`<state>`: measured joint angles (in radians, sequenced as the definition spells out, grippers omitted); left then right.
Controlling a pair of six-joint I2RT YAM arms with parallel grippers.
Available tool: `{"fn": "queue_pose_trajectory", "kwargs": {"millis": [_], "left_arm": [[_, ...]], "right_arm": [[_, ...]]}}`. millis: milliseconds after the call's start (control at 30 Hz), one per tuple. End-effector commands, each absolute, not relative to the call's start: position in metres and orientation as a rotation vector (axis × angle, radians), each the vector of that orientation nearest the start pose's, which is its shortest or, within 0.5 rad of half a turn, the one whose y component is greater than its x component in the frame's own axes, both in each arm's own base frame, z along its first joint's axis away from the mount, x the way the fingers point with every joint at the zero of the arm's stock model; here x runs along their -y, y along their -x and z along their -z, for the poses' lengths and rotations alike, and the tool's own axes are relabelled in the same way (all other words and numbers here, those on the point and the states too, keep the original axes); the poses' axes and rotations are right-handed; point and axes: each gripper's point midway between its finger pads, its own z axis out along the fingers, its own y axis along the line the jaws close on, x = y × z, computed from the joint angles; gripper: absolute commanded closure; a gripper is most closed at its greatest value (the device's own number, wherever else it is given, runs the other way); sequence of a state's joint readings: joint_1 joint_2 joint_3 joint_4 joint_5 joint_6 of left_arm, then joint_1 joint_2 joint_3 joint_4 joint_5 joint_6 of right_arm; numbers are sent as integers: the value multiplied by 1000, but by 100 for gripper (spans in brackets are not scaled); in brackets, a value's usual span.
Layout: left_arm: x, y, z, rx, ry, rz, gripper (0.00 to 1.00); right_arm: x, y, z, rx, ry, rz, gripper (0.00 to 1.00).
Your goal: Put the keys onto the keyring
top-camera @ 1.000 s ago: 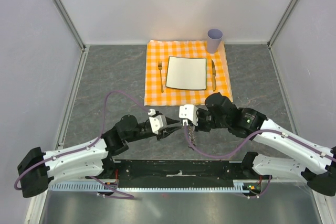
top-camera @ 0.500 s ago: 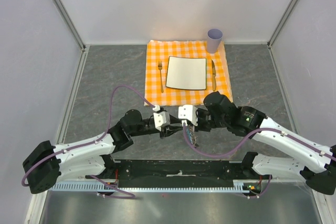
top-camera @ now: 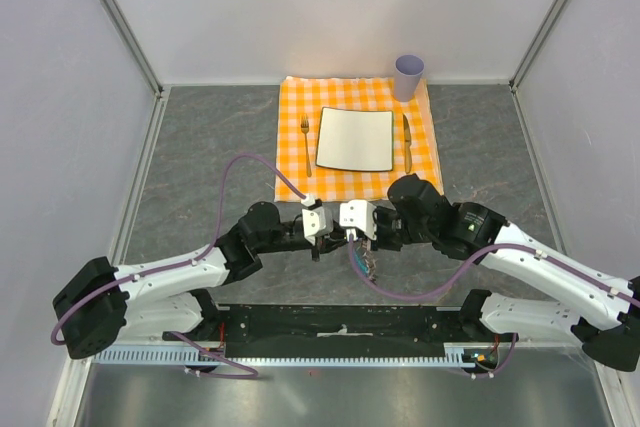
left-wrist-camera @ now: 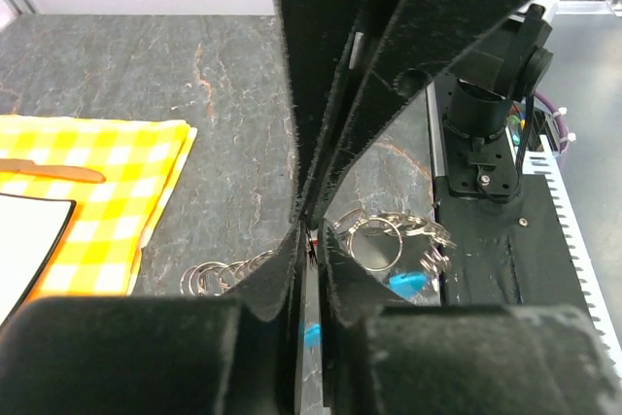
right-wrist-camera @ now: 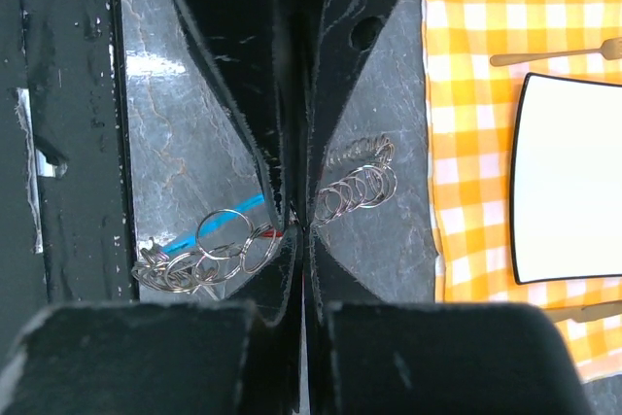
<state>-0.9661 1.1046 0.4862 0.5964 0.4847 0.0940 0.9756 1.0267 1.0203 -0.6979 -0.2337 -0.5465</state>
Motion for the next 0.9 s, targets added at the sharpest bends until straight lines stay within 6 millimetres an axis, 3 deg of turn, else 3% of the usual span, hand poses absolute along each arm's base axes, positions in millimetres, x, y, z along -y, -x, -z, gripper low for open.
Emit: {"fn": "queue_pose_trajectory", "kwargs": {"millis": [0, 267, 400, 567, 667, 767, 867], "left_arm": [[351, -141, -235, -1160, -1157, 1091, 98], [349, -144, -224, -1209, -1167, 1070, 98], [349, -148, -221, -1243, -1164, 1054, 79], [348, -150, -215, -1266, -1178, 1034, 75], [347, -150, -215, -1267, -1178, 1027, 82], [347, -149, -219, -1249, -1178, 1033, 98], [347, -150, -221, -1240, -1168, 1032, 98]], "right_arm": [[-269, -152, -232, -1492, 1632, -526, 100], [-265, -154, -245, -1460, 1547, -517, 100], [-265, -153, -248, -1449, 1539, -529, 100], [-266, -153, -246, -1454, 1545, -532, 100], [-267, -152, -247, -1453, 1545, -536, 100], [-267, -152, -245, -1457, 1546, -541, 100], [-268, -152, -241, -1472, 1545, -548, 100]]}}
